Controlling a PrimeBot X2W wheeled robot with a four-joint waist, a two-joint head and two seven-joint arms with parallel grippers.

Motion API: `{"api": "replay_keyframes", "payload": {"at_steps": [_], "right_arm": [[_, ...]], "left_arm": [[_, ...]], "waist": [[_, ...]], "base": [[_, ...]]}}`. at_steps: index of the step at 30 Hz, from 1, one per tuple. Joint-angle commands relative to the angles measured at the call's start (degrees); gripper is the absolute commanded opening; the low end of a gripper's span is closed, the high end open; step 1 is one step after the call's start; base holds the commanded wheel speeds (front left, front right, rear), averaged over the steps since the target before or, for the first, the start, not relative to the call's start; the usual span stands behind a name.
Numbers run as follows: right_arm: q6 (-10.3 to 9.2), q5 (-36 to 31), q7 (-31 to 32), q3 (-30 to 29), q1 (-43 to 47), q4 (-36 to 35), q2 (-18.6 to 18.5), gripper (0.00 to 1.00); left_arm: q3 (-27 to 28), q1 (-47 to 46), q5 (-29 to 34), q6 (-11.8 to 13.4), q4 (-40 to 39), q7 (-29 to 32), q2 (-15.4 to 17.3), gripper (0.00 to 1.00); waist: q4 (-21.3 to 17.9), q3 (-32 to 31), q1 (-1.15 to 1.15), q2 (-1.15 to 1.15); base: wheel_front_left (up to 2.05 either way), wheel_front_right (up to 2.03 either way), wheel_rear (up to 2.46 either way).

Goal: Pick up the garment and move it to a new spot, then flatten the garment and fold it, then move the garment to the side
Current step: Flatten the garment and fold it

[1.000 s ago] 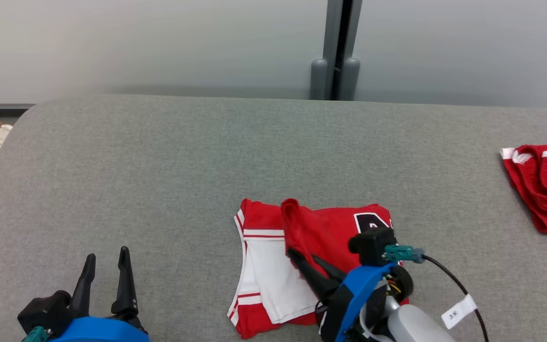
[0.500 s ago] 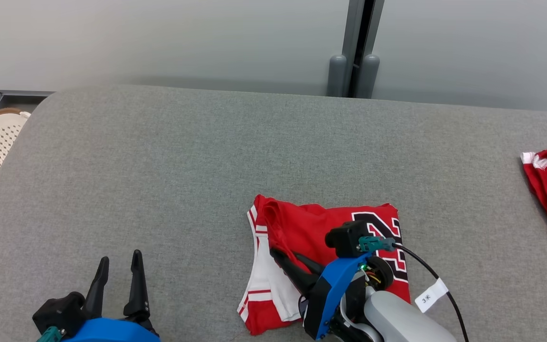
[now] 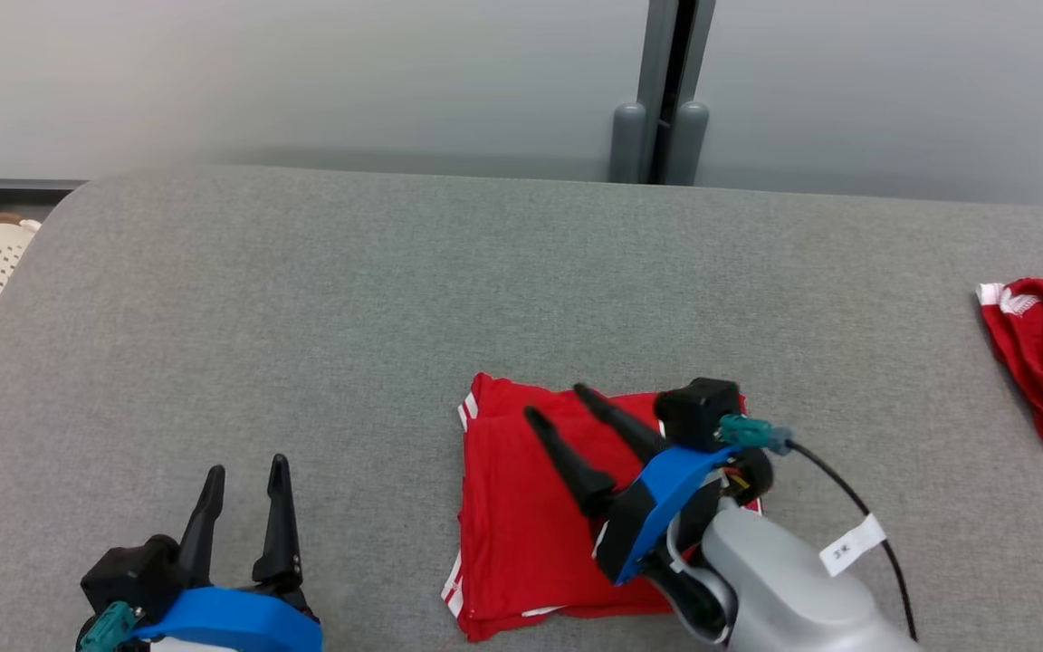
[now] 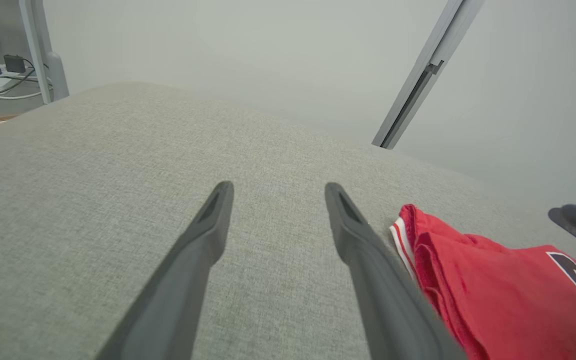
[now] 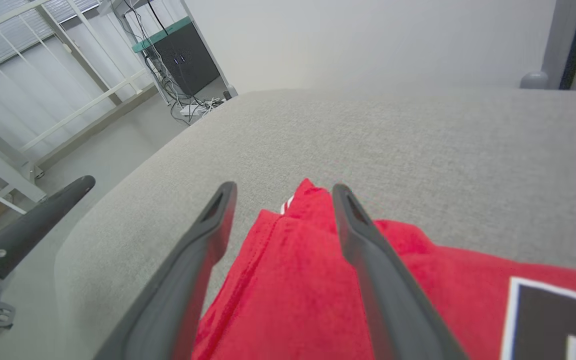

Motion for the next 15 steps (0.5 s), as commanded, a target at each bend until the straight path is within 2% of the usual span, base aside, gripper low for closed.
{"api": "replay_keyframes", "payload": {"at_steps": [1, 5, 8, 11, 15], "right_arm": [[0.01, -1.72, -0.80, -1.30, -1.14, 1.38, -0.25, 1.00], [0.01, -8.10, -1.99, -7.93, -0.98, 5.11, -0.22, 1.00], [0.01, -15.43, -2.08, -15.67, 0.62, 5.17, -0.23, 1.00], [0.01, -24.04, -2.09, -24.05, 4.64, 2.67, -0.19, 1.00], [0.01, -32.44, -2.11, -33.44, 11.25, -4.22, -0.18, 1.00]], "left_arm": [[-0.02, -0.81, 0.58, -0.34, -0.29, -0.25, -0.16, 1.00], [-0.37, -1.64, 1.74, -0.25, -0.59, -0.25, -0.98, 1.00], [-0.85, -1.68, 2.14, -0.15, -0.43, -0.25, -1.83, 1.00], [-0.42, -1.70, 2.62, 0.28, -0.53, -0.26, -2.13, 1.00], [-1.16, -0.45, 3.95, 0.59, -0.57, -0.25, -2.27, 1.00]], "waist": [[-0.40, -0.26, 0.00, 0.00], [-1.46, -1.14, 0.00, 0.00], [-2.43, -2.00, 0.00, 0.00], [-3.28, -3.03, 0.00, 0.00], [-4.04, -4.51, 0.00, 0.00]], "base": [[0.00, 0.00, 0.00], [0.00, 0.00, 0.00], [0.00, 0.00, 0.00], [0.00, 0.00, 0.00], [0.00, 0.00, 0.00]]}}
